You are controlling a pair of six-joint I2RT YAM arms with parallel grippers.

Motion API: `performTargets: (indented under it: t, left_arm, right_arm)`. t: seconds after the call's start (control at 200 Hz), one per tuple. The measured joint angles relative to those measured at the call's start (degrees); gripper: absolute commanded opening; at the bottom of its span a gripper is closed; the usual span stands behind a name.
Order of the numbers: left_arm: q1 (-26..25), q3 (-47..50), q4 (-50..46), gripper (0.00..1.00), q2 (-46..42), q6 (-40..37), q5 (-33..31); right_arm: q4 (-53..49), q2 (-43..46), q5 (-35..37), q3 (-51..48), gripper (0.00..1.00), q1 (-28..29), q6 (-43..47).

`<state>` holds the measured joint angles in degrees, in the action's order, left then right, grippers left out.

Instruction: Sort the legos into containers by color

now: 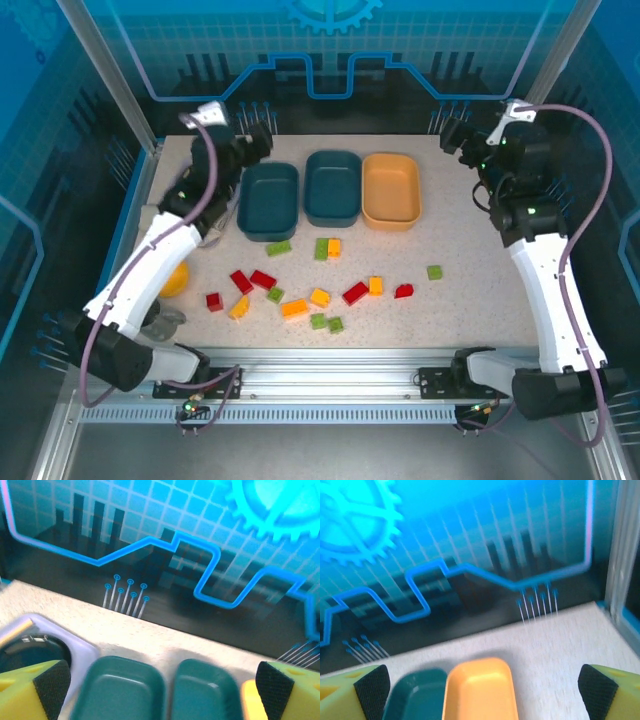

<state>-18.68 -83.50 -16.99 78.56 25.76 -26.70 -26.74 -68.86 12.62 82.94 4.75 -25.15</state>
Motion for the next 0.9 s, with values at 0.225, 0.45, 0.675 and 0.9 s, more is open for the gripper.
performTargets:
  t: [0.225,0.45,0.675,0.9]
  left_arm:
    - [2.29,-1.07,-14.43,0.99,2.34,9.97,15.85]
    - [-8.33,5.79,-19.61,0.99,5.16,7.89,29.35]
    - [-17.57,11.17,-18.43,0.99,5.03,6.73,38.03]
    - [-23.3,12.44,-14.43,0.98,5.07,6.71,40.96]
  right_arm:
    - [-27.63,-3.85,-2.4,-1.18,0.82,0.22,-11.34]
    - [-37.09,-3.65,-7.56,-11.56,0.67,-0.74,-20.57]
    - [-33.77,-11.43,-17.18,-21.66,0.65,-4.72,-25.57]
    - [-27.26,-15.37,-20.61,-25.49,0.65,-7.63,-31.43]
